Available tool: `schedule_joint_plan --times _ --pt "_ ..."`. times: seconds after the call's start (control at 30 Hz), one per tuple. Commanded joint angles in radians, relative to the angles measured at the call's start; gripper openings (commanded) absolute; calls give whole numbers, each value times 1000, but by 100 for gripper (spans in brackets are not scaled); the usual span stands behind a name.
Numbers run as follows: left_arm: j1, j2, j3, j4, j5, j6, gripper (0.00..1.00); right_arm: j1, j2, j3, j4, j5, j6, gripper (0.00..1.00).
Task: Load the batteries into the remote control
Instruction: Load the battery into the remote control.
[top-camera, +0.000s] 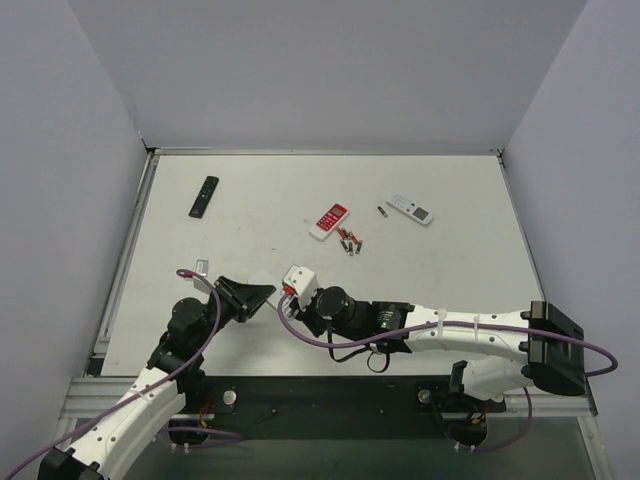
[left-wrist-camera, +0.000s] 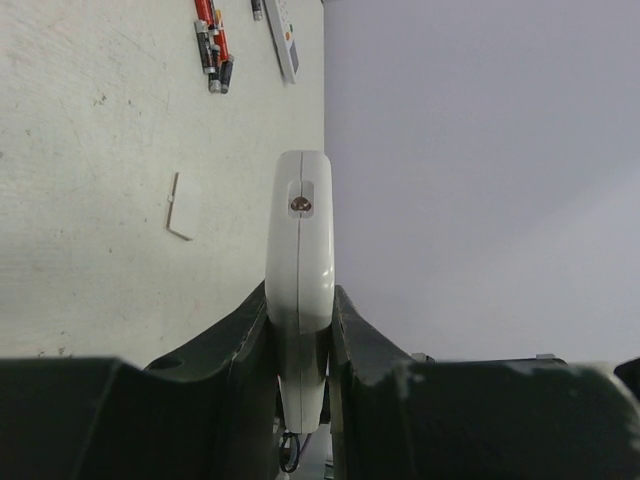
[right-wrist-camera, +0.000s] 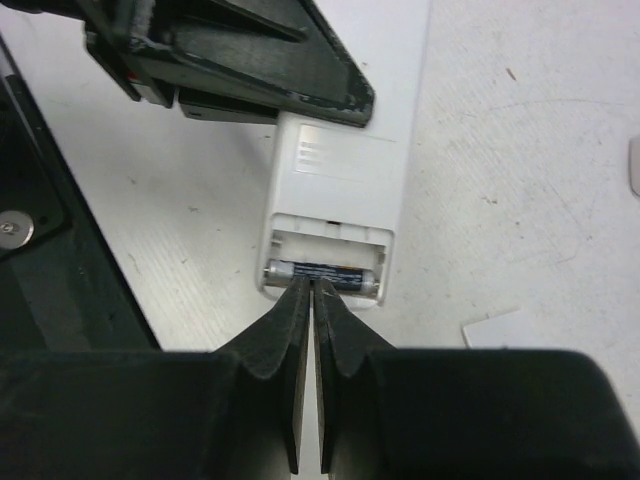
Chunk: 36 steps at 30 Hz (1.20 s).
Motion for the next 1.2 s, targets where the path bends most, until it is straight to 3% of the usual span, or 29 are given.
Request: schedule_joint_plan --times 0.0,0.27,0.43,0.6,0.73,1.03,1.17 --pt "-1 -33 45 147 41 -74 0 -9 30 -47 -82 78 -1 2" --pt "-1 -21 65 113 61 24 0 -15 -1 -17 -91 21 22 5" --pt "0 -2 60 90 61 202 0 -38 -100 -3 -131 4 47 22" --pt "0 16 21 156 87 343 0 -145 -182 2 -186 -46 140 40" --pt "0 8 -10 220 101 379 0 -211 -209 11 -210 -123 233 59" --pt "-1 5 -13 306 113 359 0 -204 -110 14 -131 -232 322 73" --pt "-1 -4 -15 329 116 337 0 -204 -88 19 -102 -237 346 74"
